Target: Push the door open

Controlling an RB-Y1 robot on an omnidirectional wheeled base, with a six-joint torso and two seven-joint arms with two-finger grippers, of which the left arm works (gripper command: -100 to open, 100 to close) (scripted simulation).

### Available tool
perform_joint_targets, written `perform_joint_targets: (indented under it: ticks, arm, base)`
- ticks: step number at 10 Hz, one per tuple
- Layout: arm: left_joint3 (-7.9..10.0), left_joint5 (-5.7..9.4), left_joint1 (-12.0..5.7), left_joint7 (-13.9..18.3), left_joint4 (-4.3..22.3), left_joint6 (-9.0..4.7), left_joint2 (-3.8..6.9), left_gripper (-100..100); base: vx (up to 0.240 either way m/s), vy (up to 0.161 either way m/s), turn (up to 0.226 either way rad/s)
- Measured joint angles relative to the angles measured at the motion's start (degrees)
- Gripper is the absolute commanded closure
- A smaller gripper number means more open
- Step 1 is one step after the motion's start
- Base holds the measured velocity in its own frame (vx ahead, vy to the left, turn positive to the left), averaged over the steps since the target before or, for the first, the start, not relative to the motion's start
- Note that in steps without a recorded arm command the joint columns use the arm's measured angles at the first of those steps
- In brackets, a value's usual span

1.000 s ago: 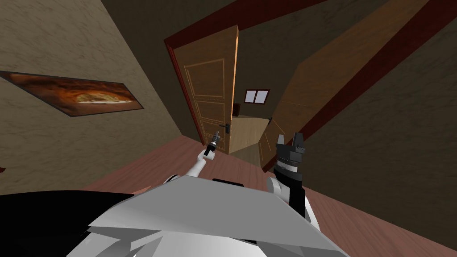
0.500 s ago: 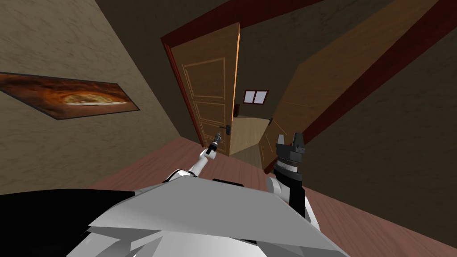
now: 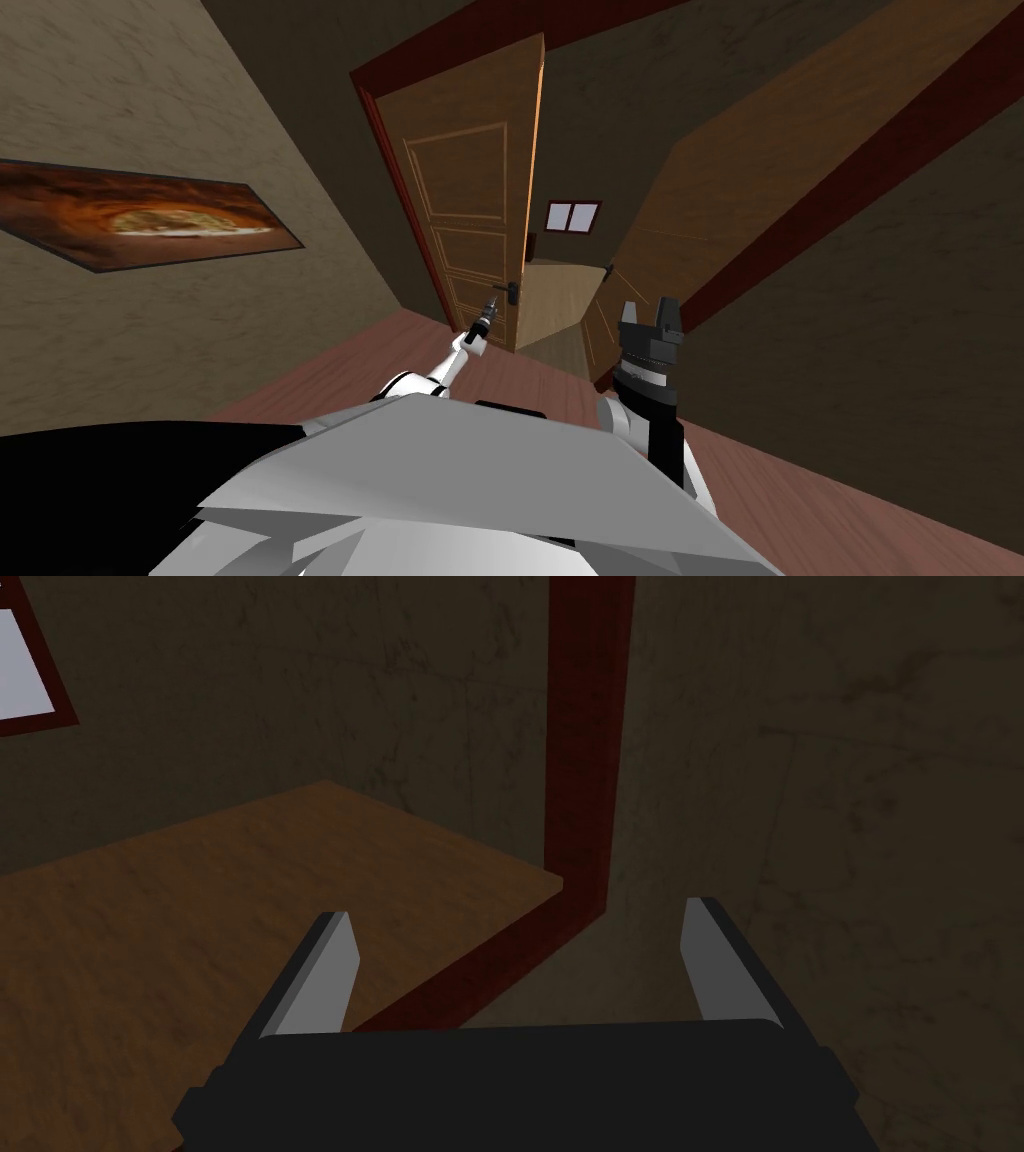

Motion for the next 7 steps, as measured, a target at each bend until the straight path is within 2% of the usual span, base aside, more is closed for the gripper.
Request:
perform_joint_targets:
  ticks: [1,4,6,7]
  arm:
    - [0.19,-0.1,-1.41,-0.18,2.6,-0.39,-0.51,-100]
    - [0.0,-0.49,-4.29,0.29,7.32,0.11,-0.95,-100]
    - [-0.04,-0.64,-4.96,0.31,8.24,0.58,-1.3,-100]
    - [0.03,-0.58,-5.03,0.36,8.5,0.47,-0.83,-100]
  base:
    - [0.127,0.137,-0.065]
    - [0.11,0.086,-0.034]
    - [0.087,0.01,-0.016]
    - [0.219,-0.036,-0.031]
